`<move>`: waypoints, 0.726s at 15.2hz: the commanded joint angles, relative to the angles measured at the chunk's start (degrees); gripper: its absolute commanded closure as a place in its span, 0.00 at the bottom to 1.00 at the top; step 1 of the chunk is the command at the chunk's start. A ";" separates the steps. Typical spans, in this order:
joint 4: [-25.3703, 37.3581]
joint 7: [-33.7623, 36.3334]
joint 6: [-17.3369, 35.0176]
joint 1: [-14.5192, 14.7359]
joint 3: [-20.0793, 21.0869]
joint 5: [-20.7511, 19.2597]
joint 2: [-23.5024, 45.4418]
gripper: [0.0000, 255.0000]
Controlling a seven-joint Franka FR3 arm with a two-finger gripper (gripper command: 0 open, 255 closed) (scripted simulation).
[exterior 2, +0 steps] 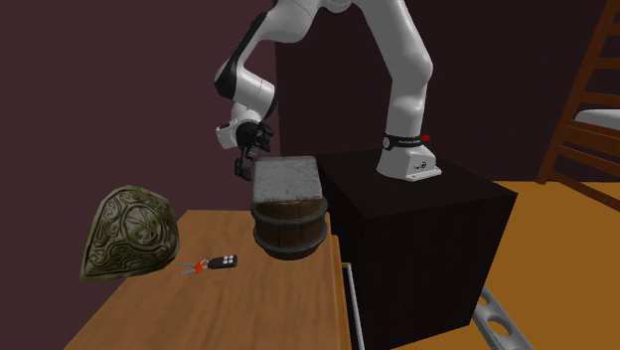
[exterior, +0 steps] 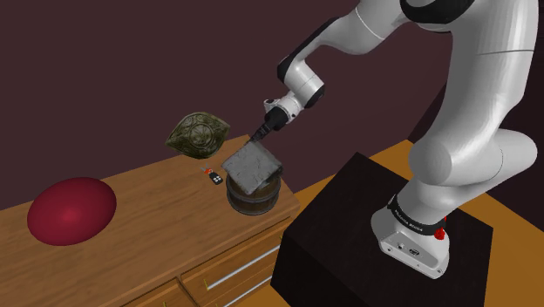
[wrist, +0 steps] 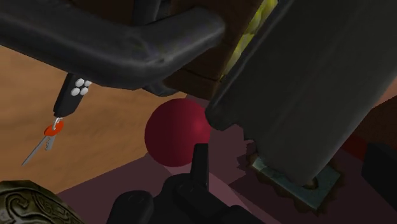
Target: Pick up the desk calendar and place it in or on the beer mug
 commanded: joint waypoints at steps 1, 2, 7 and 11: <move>0.67 0.62 -2.05 -1.34 -1.02 -1.71 -0.55 0.00; 1.28 0.99 -3.33 -2.15 -1.68 -2.80 -0.70 0.00; 1.81 1.27 -4.34 -2.78 -2.19 -3.65 -0.79 0.00; 1.81 1.27 -4.34 -2.78 -2.19 -3.65 -0.79 0.00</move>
